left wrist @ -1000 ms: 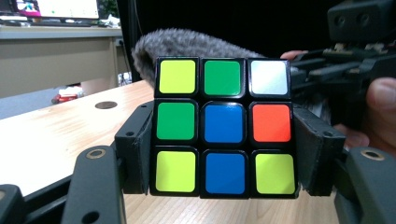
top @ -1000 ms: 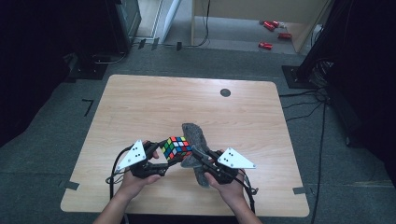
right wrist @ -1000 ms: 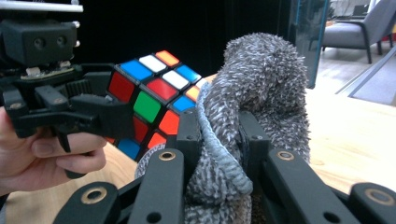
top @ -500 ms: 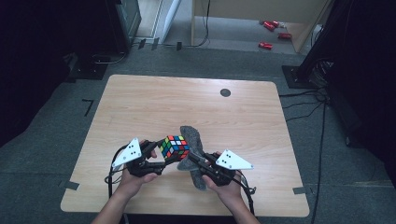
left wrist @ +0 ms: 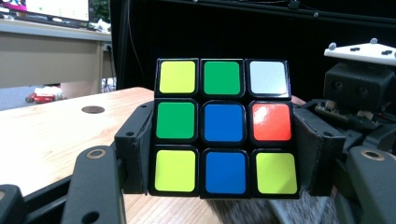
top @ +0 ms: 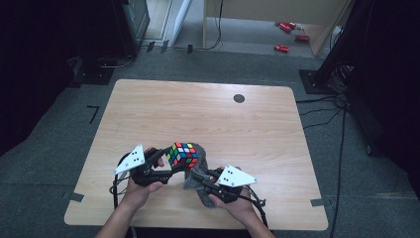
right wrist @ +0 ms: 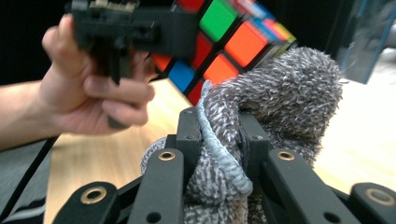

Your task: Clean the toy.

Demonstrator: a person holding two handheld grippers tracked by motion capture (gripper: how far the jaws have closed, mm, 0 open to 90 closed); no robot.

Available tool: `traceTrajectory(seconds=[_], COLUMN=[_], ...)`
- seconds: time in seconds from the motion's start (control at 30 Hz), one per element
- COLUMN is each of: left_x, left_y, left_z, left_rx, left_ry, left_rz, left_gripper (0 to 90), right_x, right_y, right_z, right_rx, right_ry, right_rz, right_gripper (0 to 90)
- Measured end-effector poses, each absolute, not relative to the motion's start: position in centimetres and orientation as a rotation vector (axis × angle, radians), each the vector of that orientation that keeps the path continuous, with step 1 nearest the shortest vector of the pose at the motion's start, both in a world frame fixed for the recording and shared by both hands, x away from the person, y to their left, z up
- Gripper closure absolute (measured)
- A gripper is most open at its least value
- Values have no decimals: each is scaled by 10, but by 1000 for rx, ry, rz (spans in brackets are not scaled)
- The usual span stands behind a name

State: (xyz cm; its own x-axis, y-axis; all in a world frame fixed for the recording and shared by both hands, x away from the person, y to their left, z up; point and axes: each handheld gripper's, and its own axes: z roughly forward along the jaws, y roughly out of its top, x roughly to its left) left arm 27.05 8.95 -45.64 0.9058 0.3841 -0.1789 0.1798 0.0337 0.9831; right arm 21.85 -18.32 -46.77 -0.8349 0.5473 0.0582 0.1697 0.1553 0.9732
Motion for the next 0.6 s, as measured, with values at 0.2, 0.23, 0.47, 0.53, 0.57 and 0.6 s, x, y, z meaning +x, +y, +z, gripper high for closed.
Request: traceTrajectory(seconds=[0.2, 0.23, 0.47, 0.53, 0.57, 0.6], left_x=[271, 271, 272, 272, 272, 272], left_y=[91, 91, 89, 87, 86, 84], left_z=[-455, -455, -456, -456, -456, -456], left_rx=[1551, 1553, 1565, 1571, 1577, 1582], left_ry=[448, 445, 418, 401, 394, 388], left_rz=[172, 169, 92, 49, 23, 8], left_gripper=[351, 351, 351, 351, 351, 351], right_x=[224, 225, 226, 227, 226, 226], right_y=[-179, -182, -206, -209, -209, -209], right_z=[-478, -477, -461, -460, -460, -460], right_rx=[671, 686, 706, 686, 678, 662], right_ry=[2246, 2229, 1975, 1955, 1951, 1954], right_rz=[1669, 1663, 1583, 1571, 1568, 1575], right_gripper=[753, 753, 754, 754, 754, 755])
